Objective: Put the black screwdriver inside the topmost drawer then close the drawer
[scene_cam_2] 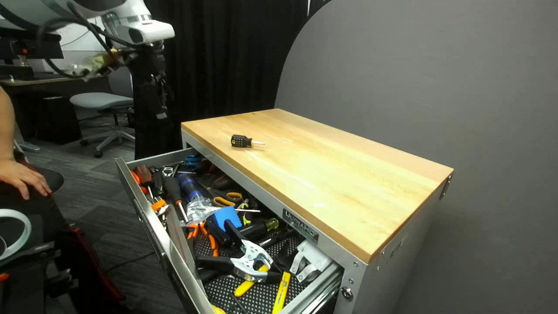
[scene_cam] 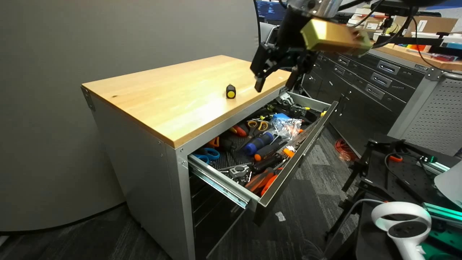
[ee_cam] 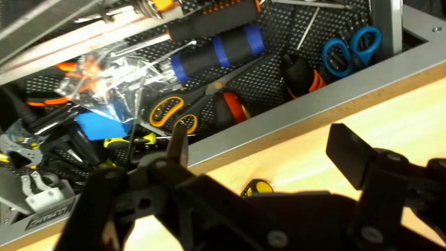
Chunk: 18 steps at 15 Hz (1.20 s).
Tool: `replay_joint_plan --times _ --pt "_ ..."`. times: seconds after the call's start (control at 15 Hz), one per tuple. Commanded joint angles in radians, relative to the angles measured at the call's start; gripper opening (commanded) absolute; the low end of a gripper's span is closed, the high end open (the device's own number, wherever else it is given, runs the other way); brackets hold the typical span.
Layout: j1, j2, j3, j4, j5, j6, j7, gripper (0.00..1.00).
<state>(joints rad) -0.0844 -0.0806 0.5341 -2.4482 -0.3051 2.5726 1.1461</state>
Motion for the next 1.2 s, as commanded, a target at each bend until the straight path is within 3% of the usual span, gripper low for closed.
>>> replay_joint_plan --times 0.0,0.27,0.67,0.73,1.13 --pt "-0.053 0.201 -0.006 0.150 -0.283 0.083 0.254 1.00" --pt "0.014 0.383 -0.096 0.343 -0.616 0.040 0.502 1.00" --pt "0.126 0.531 -0.186 0.522 -0.887 -0.070 0.719 1.00" --pt "0.228 0.519 -0.296 0.526 -0.861 -0.070 0.709 1.00" --pt "0.323 0.526 -0.385 0.514 -0.820 -0.207 0.695 1.00"
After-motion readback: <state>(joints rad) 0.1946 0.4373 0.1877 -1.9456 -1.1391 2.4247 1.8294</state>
